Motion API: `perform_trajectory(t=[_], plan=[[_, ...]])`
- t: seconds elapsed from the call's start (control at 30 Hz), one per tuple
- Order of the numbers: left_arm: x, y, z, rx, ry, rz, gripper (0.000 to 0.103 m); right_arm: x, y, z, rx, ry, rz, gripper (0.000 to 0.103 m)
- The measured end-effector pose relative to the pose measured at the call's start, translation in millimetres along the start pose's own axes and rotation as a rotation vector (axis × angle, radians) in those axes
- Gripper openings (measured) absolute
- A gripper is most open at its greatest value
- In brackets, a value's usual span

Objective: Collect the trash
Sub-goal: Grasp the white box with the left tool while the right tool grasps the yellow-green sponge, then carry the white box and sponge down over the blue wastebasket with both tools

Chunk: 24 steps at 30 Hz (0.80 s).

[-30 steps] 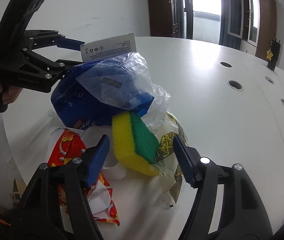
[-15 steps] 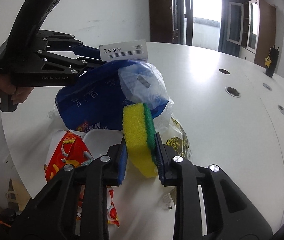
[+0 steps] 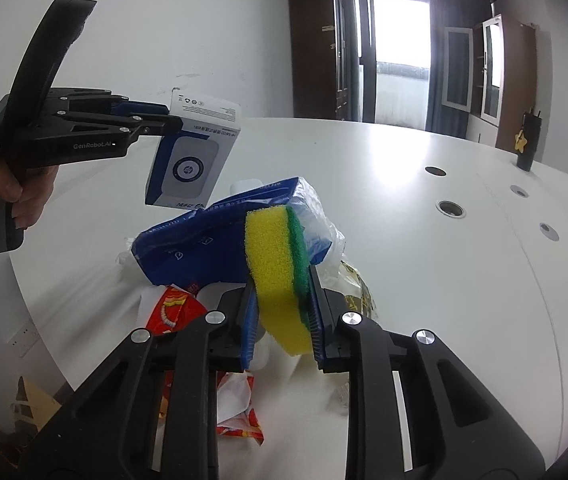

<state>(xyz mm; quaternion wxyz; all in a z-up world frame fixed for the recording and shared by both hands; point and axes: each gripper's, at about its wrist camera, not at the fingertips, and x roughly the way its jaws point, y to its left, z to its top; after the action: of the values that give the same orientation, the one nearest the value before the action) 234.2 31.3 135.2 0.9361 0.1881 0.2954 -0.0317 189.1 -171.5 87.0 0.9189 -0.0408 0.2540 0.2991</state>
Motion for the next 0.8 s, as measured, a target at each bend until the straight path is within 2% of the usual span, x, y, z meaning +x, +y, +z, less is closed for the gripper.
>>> perform_trajectory(t=[0.37, 0.8], plan=[[-98, -24, -29, -0.052, -0.109, -0.005, 0.029, -66, 20, -13, 0.018, -0.099, 0.023, 0.02], [-187, -70, -111, -0.179, -0.18, -0.084, 0.029, -130, 67, -80, 0.008, -0.112, 0.085, 0.02]])
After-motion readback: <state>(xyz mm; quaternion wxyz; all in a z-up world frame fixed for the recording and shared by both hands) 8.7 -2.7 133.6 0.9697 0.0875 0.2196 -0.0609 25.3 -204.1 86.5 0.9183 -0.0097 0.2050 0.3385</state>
